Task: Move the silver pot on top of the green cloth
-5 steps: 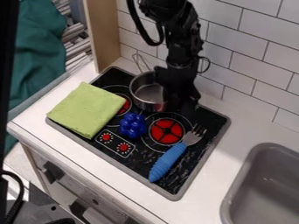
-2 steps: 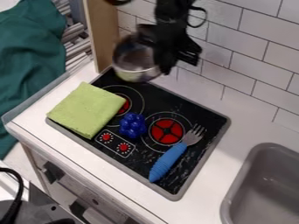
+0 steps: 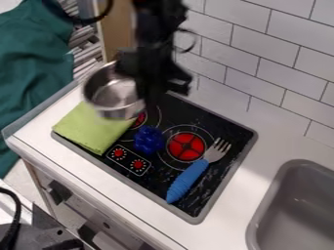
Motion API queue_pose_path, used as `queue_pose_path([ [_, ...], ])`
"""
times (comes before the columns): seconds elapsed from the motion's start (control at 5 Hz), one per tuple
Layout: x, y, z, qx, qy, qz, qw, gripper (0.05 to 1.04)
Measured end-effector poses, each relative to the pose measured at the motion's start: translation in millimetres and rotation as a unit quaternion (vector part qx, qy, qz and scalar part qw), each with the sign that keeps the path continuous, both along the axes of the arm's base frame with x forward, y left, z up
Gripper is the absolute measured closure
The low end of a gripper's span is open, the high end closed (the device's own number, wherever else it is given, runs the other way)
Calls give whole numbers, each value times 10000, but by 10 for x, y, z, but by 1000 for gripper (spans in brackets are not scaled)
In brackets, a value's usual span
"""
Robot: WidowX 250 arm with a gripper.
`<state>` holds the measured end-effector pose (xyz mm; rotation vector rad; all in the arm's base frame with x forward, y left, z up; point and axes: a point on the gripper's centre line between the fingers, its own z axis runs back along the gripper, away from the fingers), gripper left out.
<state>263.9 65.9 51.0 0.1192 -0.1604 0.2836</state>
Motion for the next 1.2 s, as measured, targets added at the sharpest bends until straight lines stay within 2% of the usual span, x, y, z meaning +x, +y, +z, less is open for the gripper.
queue_pose_path([
  [0.2, -78, 98, -92, -9, -15, 74, 10000, 1025],
  [0.8, -180, 548, -560, -22, 495, 145, 9987, 1025],
  [1.2, -98, 577, -674, -50, 519, 73, 9986, 1025],
])
